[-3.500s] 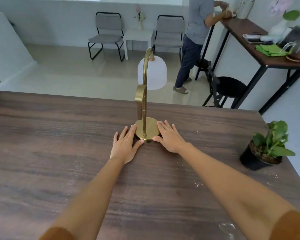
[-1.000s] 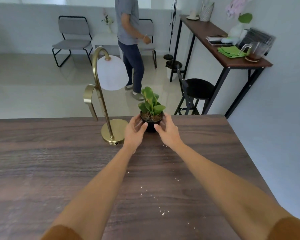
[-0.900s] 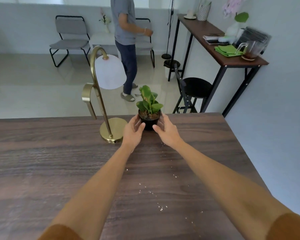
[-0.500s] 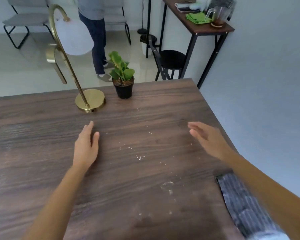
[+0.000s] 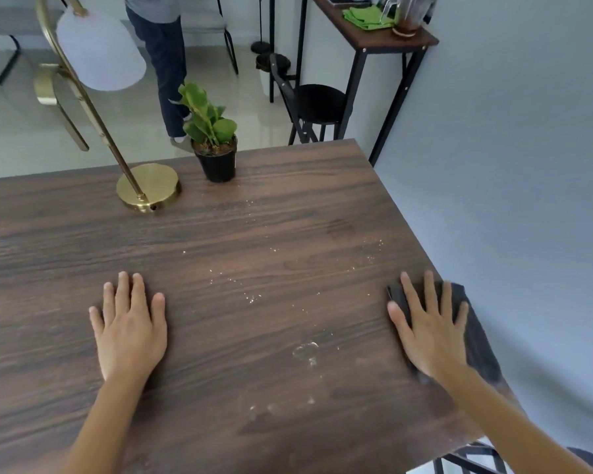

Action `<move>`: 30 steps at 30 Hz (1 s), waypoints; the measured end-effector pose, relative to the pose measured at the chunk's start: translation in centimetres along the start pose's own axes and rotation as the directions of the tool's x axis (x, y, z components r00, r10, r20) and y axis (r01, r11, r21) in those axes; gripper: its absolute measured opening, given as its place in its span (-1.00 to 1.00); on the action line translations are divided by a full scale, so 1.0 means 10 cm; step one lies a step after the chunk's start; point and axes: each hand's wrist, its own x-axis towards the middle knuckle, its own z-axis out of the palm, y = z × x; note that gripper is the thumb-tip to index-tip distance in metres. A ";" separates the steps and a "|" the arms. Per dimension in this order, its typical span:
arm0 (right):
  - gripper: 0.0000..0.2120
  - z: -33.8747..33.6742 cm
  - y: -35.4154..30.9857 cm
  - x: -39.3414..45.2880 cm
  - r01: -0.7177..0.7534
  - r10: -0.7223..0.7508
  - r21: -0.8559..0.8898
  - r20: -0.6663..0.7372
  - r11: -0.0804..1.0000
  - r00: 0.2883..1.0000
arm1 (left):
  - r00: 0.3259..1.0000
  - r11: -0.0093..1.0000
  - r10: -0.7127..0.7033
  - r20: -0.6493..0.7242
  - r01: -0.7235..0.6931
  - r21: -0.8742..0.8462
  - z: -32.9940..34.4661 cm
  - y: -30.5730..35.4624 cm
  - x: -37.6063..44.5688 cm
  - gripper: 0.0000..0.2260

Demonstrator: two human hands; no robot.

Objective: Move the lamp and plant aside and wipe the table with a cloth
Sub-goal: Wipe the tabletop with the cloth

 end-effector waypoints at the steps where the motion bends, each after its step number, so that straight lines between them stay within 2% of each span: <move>1: -0.31 -0.03 -0.13 0.23 -0.015 0.015 0.018 0.000 1.000 1.000 | 1.000 1.000 -0.001 0.003 0.001 0.004 0.00 0.00 0.00 -0.46; 6: -0.35 -0.14 -1.10 1.49 0.019 -0.024 0.102 0.045 0.995 0.999 | 1.000 1.000 -0.014 0.007 0.013 0.012 -0.02 0.03 0.00 -0.46; 10: -0.44 -0.13 -1.49 1.70 0.102 -0.110 0.100 0.075 0.990 0.991 | 1.000 1.000 -0.015 0.013 0.015 0.023 -0.02 0.03 0.01 -0.46; 13: -0.48 -0.05 -1.23 1.24 0.243 -0.250 0.102 0.060 0.965 0.966 | 1.000 1.000 -0.002 0.027 0.002 0.023 -0.01 -0.01 0.01 -0.46; 17: -0.43 0.12 -0.62 0.07 0.381 -0.389 0.115 0.064 0.917 0.919 | 0.999 0.999 0.028 0.038 -0.028 0.016 -0.03 -0.02 -0.04 -0.46; 20: -0.46 0.14 0.01 -0.49 0.503 -0.504 0.024 0.073 0.864 0.861 | 0.998 0.998 0.043 0.055 -0.045 0.037 -0.04 -0.04 -0.02 -0.45; 22: -0.46 0.08 0.26 -0.46 0.547 -0.541 -0.069 0.084 0.834 0.837 | 0.998 0.998 0.033 0.059 -0.036 0.048 -0.05 -0.05 0.08 -0.44; 25: -0.44 0.00 0.21 0.11 0.499 -0.494 -0.104 0.073 0.861 0.867 | 0.998 0.998 -0.015 0.059 0.012 0.054 -0.04 -0.02 0.26 -0.43; 28: -0.40 -0.10 -0.13 1.02 0.282 -0.282 -0.001 -0.007 0.959 0.959 | 0.997 0.998 -0.048 0.058 0.045 0.054 -0.02 0.03 0.35 -0.42; 30: -0.38 -0.17 -0.46 1.64 0.133 -0.132 0.051 -0.020 0.990 0.991 | 0.997 0.997 -0.059 0.051 0.056 0.062 -0.01 0.05 0.37 -0.41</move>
